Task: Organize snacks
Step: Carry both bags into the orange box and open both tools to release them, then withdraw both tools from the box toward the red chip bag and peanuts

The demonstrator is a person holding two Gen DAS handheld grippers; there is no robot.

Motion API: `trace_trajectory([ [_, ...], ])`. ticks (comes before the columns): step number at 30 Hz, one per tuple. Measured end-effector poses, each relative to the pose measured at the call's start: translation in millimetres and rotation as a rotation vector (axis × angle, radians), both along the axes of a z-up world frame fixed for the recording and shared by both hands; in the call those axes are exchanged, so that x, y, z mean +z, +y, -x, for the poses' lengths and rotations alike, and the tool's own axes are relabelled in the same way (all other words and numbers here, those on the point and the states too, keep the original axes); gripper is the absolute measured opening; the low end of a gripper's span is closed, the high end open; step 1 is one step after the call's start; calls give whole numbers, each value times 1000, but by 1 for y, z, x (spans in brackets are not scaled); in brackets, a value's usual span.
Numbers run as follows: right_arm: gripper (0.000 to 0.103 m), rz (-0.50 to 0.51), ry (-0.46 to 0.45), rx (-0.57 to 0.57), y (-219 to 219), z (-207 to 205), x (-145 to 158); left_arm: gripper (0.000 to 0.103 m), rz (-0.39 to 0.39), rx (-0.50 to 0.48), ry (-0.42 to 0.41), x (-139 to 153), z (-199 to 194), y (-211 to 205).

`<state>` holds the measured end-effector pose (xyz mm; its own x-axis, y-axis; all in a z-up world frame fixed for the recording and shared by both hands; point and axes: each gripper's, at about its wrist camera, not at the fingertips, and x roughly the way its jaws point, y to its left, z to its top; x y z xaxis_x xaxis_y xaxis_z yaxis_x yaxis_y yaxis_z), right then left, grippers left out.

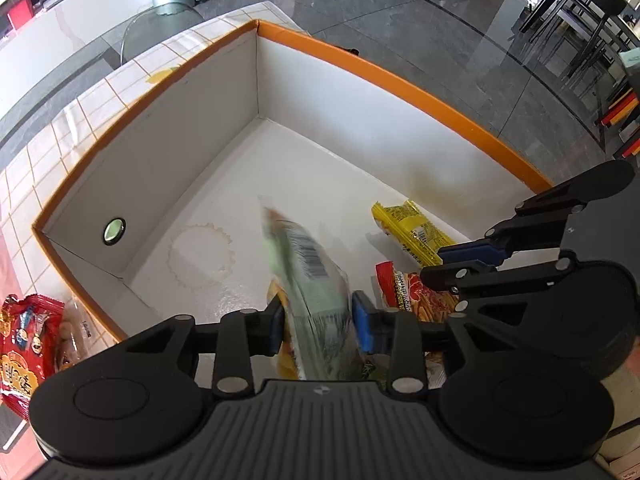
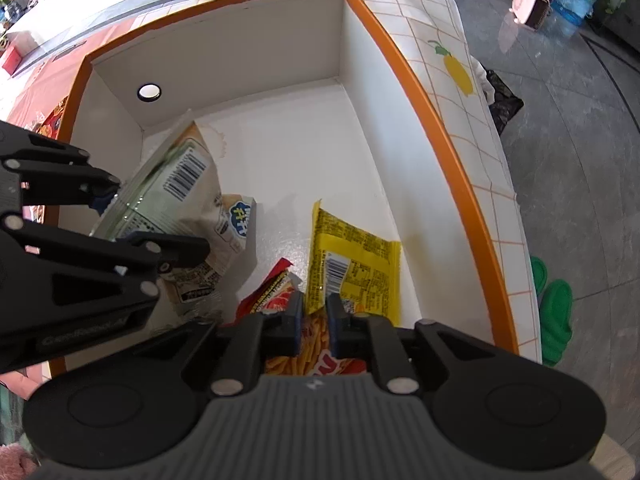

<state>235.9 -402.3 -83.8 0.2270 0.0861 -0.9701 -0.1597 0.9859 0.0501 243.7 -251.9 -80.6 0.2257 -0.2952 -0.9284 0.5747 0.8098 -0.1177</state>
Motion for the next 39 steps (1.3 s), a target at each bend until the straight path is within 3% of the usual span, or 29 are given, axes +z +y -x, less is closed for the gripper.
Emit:
trace_trajectory([
  [4,16,-5,-7,-15,-2,1,3,56,-7,3,-38,9,2,2],
  [9,33,12,-30,-11,2,6,15,58,-5,0,-82,24,10,4],
  [11,33,23,-45,-8,4,9,22,58,9,1,-90,32,13,6],
  [14,42,36,-67,-18,4,13,34,58,24,2,-114,46,20,11],
  [26,49,57,-146,-27,14,49,82,59,20,29,-219,95,58,35],
  [37,56,-12,-222,-26,49,92,121,62,37,116,-325,127,99,87],
  [39,62,-37,-240,-30,59,99,126,64,42,134,-353,131,109,98],
])
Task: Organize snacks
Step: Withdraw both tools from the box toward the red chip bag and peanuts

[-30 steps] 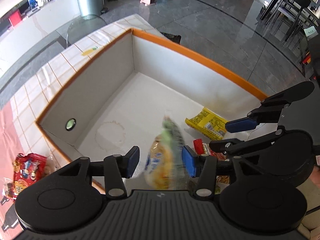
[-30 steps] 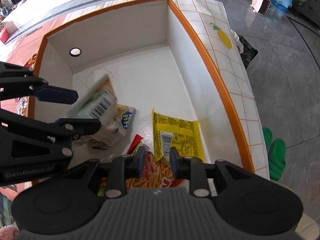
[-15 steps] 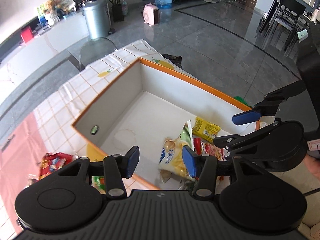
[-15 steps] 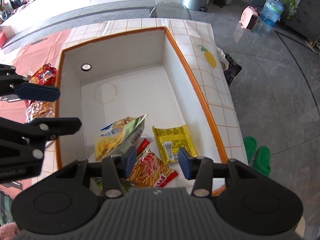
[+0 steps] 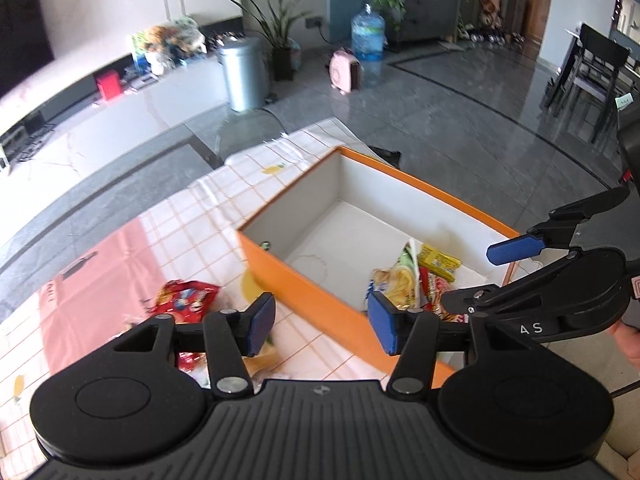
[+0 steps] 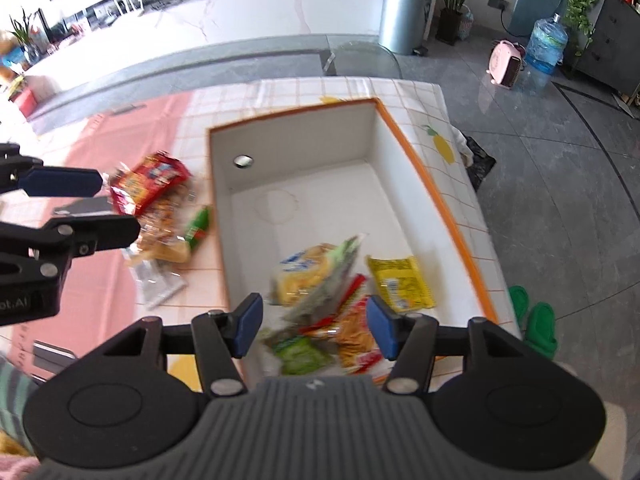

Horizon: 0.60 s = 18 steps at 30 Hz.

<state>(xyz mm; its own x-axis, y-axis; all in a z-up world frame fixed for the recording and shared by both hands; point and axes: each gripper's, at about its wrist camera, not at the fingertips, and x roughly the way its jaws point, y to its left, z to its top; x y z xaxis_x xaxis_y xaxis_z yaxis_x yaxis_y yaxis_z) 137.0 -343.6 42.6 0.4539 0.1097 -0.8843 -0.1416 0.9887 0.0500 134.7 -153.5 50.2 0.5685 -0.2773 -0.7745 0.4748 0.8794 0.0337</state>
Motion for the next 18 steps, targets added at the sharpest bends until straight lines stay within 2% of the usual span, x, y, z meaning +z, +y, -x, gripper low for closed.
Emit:
trace_trajectory([
  [4,63,-20,-48,0,21,17,7,64,24,43,-37,5,16,23],
  [11,70,-75,-131,-10,56,48,14,66,71,143,-88,11,45,68],
  [18,71,-136,-217,-12,97,79,3,68,113,280,-123,2,68,118],
])
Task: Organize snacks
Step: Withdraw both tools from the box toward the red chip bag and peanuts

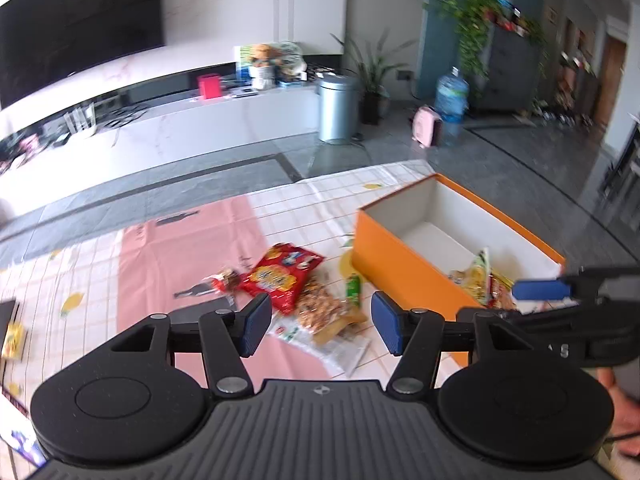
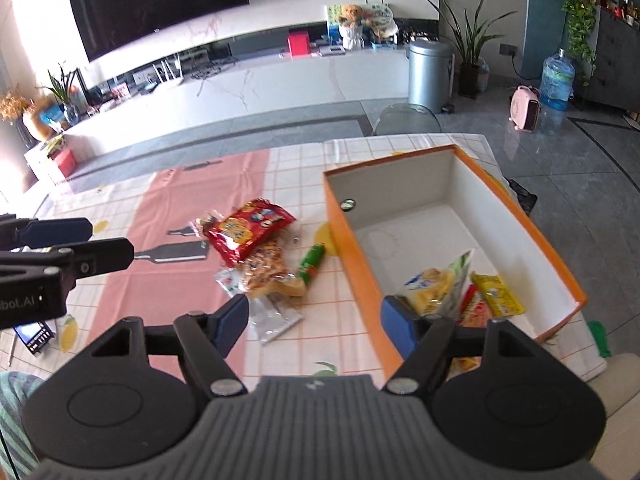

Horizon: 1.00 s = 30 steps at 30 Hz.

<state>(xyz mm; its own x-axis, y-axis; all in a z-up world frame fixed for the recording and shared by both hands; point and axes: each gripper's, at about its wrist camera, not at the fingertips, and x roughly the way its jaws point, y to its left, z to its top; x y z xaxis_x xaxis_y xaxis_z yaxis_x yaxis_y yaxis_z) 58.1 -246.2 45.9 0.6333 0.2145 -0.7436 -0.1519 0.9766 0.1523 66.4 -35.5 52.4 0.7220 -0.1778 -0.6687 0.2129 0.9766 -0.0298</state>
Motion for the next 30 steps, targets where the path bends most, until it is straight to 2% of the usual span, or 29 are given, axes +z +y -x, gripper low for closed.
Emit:
trace_trajectory([
  [6,71,-25,-70,-25,31,17,-29,68,50,75,-20,-17,12,30],
  [14,71,-12,-98,39,64,13,-56,68,67,27,28,-44,0,40],
  [18,71,7,-90,58,70,-1,-64,71,56,7,49,-52,-15,41],
  [22,71,25,-52,63,75,-24,-76,79,21,-16,41,-58,-31,41],
  [30,71,85,-33,79,86,-75,-99,80,-12,-72,68,-76,-74,40],
])
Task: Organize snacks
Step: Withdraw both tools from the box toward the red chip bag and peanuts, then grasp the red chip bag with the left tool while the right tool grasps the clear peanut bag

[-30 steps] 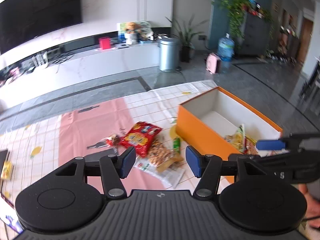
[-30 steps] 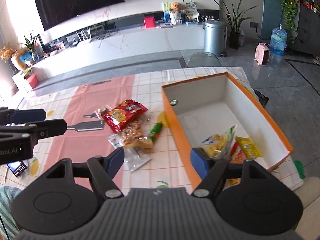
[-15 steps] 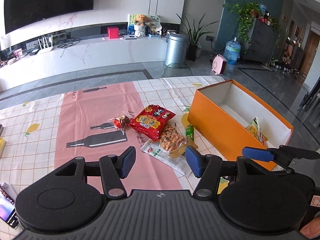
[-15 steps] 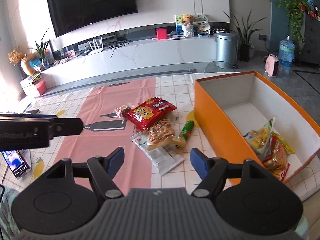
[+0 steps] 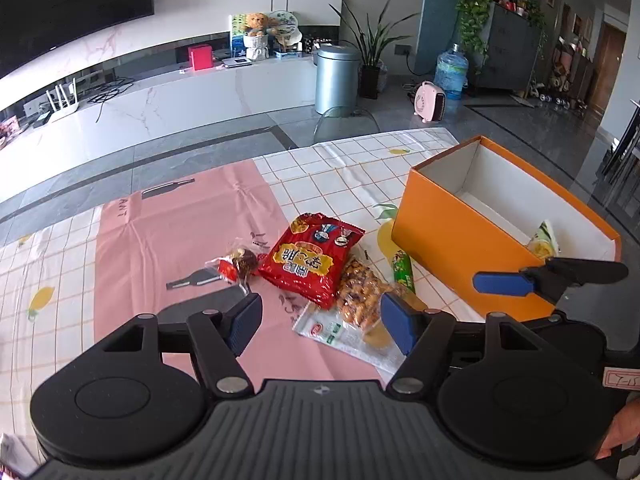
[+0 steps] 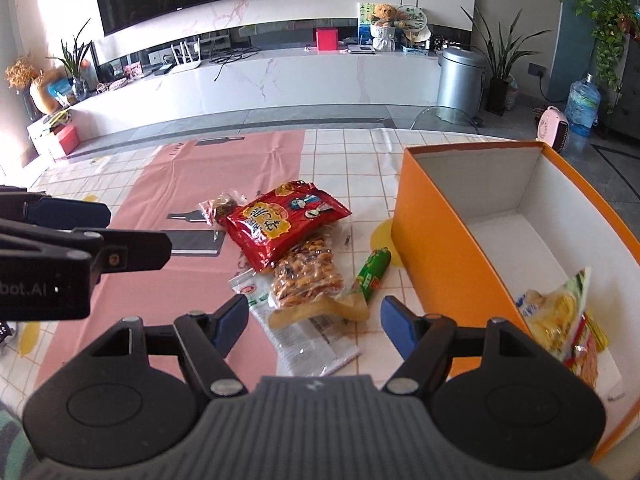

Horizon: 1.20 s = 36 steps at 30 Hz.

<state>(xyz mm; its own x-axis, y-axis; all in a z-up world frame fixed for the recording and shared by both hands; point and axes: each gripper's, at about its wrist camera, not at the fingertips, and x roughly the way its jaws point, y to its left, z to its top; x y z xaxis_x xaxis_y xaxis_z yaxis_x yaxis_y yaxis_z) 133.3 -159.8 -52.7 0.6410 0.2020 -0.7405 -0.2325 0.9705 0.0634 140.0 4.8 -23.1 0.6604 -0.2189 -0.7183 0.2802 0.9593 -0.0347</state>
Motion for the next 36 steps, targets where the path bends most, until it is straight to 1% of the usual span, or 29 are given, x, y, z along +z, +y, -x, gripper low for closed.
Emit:
trace_trajectory([
  [3,71,26,-18,15,5,-20,-9,84,-21,-37,-4,-7,-14,0],
  [6,70,41,-23,35,10,-40,-22,84,-45,-61,9,-18,-30,2],
  [8,69,47,-23,44,11,-51,-31,84,-47,-75,24,-27,-39,4],
  [9,66,50,-24,47,11,-56,-35,84,-44,-87,33,-31,-45,5],
  [10,65,51,-23,44,11,-61,-41,84,-40,-101,40,-35,-49,5],
  [14,63,16,-8,44,7,-76,-57,85,-20,-161,59,-49,-73,5],
  [18,63,-32,-6,61,3,-83,-67,87,-11,-205,111,-62,-96,3],
  [24,60,-63,0,109,0,-87,-77,87,-15,-244,133,-72,-111,5],
  [26,60,-79,1,121,0,-87,-78,88,-38,-272,145,-75,-118,1],
  [29,60,-79,5,144,2,-87,-81,88,-98,-328,171,-82,-128,-8],
  [31,60,-92,27,151,2,-89,-86,88,-140,-359,178,-87,-131,-13],
  [33,64,-111,46,152,2,-92,-91,88,-170,-383,171,-89,-133,-16],
  [36,68,-117,53,154,3,-94,-96,90,-187,-388,170,-89,-138,-18],
])
